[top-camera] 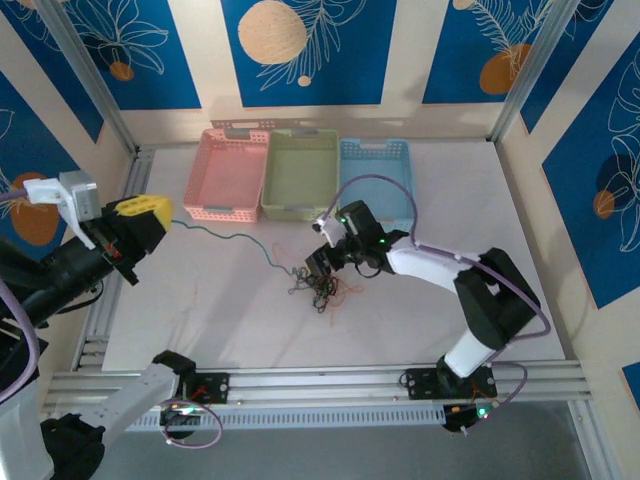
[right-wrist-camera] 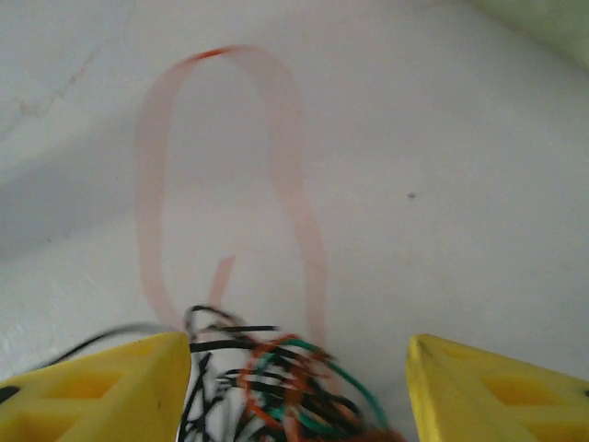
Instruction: Untangle the cables
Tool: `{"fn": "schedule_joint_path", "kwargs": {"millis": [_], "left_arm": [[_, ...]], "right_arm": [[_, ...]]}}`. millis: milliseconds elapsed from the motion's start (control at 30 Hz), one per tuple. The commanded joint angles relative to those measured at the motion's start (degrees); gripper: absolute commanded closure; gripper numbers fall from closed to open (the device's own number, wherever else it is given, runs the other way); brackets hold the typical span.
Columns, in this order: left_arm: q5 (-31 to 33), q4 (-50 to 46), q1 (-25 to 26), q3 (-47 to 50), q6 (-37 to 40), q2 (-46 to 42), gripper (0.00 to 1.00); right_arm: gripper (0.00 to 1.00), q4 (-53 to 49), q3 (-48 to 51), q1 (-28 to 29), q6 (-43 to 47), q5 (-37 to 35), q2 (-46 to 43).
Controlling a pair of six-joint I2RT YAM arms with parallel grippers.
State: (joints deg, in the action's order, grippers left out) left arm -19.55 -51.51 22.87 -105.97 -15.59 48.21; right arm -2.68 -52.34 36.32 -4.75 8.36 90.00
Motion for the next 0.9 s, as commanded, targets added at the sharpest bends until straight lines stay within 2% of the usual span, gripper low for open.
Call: {"fn": "schedule_joint_path", "kwargs": {"millis": [0, 133, 233, 300, 433, 500, 633, 700, 867], "left_arm": [[3.6, 2.9, -0.5, -0.5, -2.9, -0.9, 1.00], [3.8, 8.4, -0.5, 0.0, -7.4, -1.3, 1.00], [1.5, 14.5, -0.4, 3.4, -11.6, -1.8, 1.00], [0.5, 16.3, -0.5, 5.6, -13.4, -1.2, 1.00], [5.7, 15.1, -0.5, 8.8, -13.4, -1.0, 1.00], [7.7, 15.4, -0.4, 11.0, -13.1, -1.2, 1.00], [7.4, 16.5, -0.4, 12.8, -13.3, -0.6, 1.00], [7.2, 17.0, -0.5, 13.0, -13.9, -0.5, 1.00], [6.2, 17.6, -0.5, 10.2, -15.5, -0.5, 1.00]], "right_arm": [[0.36, 3.6, 3.1, -3.3, -4.0, 2.9, -7.1], [0.35, 1.9, 4.7, -4.8, -2.6, 3.3, -10.5], [0.38, 0.4, 5.2, -4.4, -2.3, 4.5, -11.1], [0.39, 1.6, 6.2, -2.8, -1.9, 7.9, -12.3], [0.38, 2.9, 7.3, 2.4, 0.9, 9.8, -12.0], [0.38, 4.2, 7.1, 5.0, 0.5, 8.7, -9.4], [0.39, 9.6, 5.9, 10.2, -1.4, 7.3, -1.4], [0.40, 8.9, 1.4, 12.7, -2.7, 4.8, 4.6], [0.51, 7.2, -7.5, 14.6, -7.1, 2.6, 17.1]]}}
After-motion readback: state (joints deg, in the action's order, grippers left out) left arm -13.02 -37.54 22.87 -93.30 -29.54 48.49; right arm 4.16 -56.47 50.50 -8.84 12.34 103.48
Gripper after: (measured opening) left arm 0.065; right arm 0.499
